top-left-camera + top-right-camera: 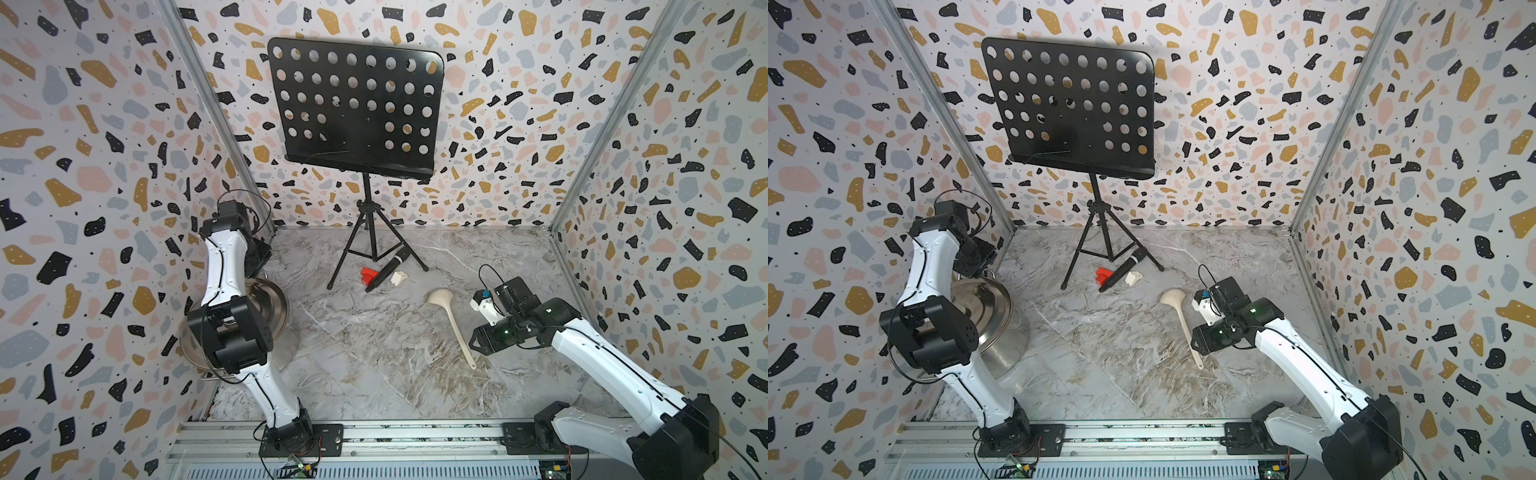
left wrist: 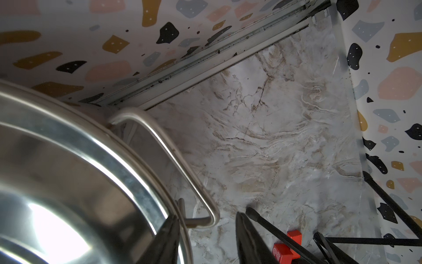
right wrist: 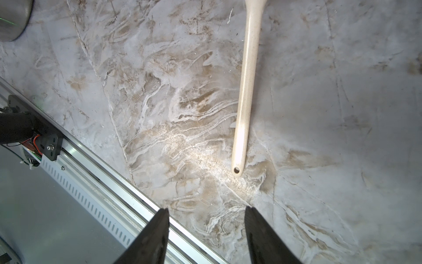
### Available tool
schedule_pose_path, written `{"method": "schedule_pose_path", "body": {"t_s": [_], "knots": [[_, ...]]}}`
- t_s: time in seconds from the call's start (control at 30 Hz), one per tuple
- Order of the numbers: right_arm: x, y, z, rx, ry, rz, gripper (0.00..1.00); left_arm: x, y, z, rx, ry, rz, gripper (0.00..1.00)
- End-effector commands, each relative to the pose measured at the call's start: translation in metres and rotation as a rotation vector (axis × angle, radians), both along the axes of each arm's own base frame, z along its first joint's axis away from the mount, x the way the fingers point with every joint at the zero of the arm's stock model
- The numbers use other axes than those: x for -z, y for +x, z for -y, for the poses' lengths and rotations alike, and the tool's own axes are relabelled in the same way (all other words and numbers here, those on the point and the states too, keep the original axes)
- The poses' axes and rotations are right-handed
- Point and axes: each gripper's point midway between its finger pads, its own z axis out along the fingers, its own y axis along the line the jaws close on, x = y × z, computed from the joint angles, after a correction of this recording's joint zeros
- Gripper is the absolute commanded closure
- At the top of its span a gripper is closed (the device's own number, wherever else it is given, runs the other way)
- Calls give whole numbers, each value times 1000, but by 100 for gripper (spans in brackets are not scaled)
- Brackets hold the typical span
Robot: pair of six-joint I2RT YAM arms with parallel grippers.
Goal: Stir the soup with a spoon
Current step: Move the pan to the center of the board.
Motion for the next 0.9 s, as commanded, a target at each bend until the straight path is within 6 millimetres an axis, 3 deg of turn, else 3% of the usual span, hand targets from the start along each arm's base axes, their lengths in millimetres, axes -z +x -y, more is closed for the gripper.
{"method": "schedule_pose_path", "body": {"t_s": [0.0,0.13,0.47,0.87], "knots": [[1,-1,1,-5,-11,5,42,-6,-1,-5,0,22,-9,59],[0,-1,1,-4,-10,9,43,5,-9,-5,-1,19,-44,65],[0,-3,2,-3,-4,13,44,9,-18,1,42,1,-53,100],[-6,-1,-2,-7,23,35,46,-5,-58,30,80,-53,-10,100]]}}
